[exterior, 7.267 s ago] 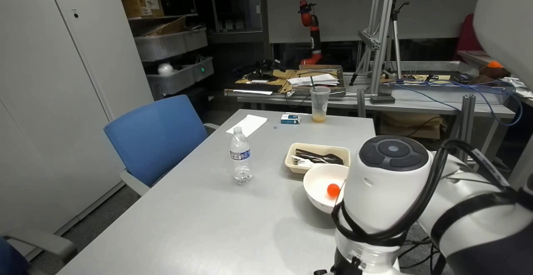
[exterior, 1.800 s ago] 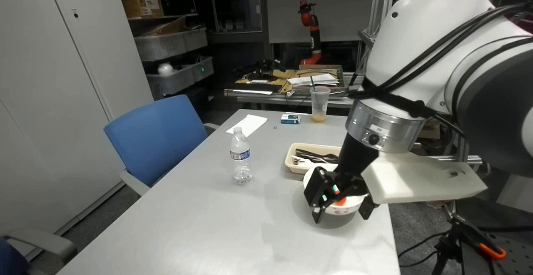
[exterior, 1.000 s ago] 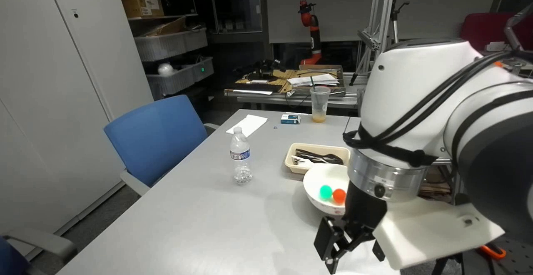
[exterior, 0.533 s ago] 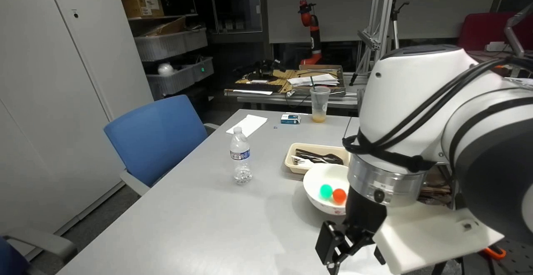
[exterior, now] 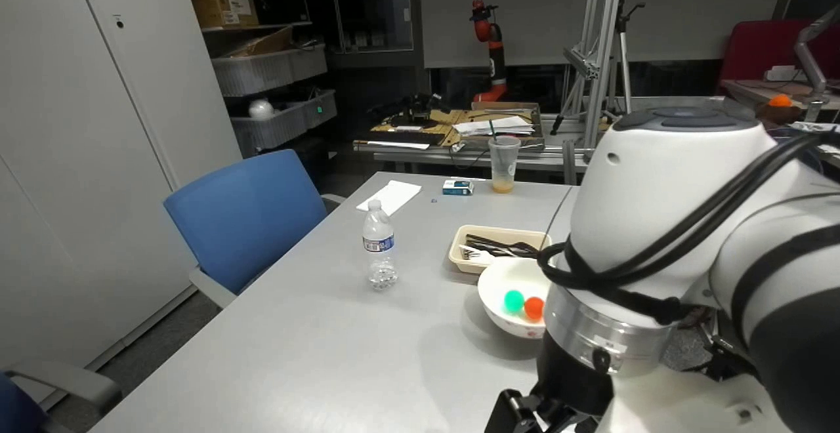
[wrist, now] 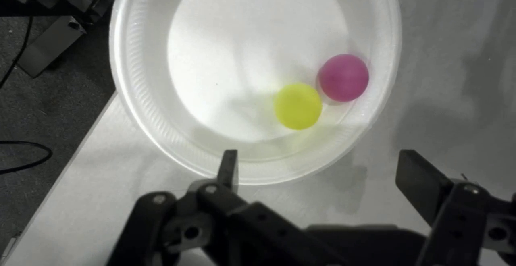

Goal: Move the red, green and yellow objects from the white plate onto the white bowl respectively

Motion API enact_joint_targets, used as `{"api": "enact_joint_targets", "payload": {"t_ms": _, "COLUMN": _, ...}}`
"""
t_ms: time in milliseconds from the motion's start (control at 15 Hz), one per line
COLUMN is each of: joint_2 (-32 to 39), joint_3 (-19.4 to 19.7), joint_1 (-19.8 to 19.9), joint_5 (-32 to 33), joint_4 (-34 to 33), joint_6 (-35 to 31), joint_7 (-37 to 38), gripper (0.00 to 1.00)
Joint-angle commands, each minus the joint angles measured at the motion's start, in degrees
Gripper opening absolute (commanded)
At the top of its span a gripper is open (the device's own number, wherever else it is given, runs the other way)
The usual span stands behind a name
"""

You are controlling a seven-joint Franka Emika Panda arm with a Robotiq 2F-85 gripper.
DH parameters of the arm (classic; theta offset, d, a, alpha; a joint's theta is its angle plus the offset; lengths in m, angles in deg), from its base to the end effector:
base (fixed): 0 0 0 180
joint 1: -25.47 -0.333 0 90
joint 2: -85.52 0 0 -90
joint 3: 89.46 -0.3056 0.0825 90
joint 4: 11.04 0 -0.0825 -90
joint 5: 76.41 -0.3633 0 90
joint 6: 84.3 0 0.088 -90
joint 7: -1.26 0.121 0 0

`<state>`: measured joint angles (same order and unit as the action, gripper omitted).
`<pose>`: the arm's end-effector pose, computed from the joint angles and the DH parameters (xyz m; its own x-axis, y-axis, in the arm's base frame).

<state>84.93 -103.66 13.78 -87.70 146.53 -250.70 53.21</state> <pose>0.3675 0.1656 0.2318 0.7981 -0.6013 0.0382 -0.5879 -0.7911 -0.1689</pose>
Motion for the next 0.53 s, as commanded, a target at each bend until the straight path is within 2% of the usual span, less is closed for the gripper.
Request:
{"api": "enact_joint_targets", "payload": {"t_ms": 0, "joint_2": 4.2, "joint_3": 0.7, "joint_1": -0.5, "joint_5": 3.5, "joint_4": 0.0, "joint_6": -6.4, "joint_7": 3.0, "gripper": 1.00}}
{"api": "enact_joint_targets", "payload": {"t_ms": 467, "joint_2": 9.7, "joint_3": 3.9, "joint_1": -2.1, "joint_5": 11.4, "joint_4": -0.7, "joint_6": -10.3, "joint_7": 9.1, "gripper": 1.00}}
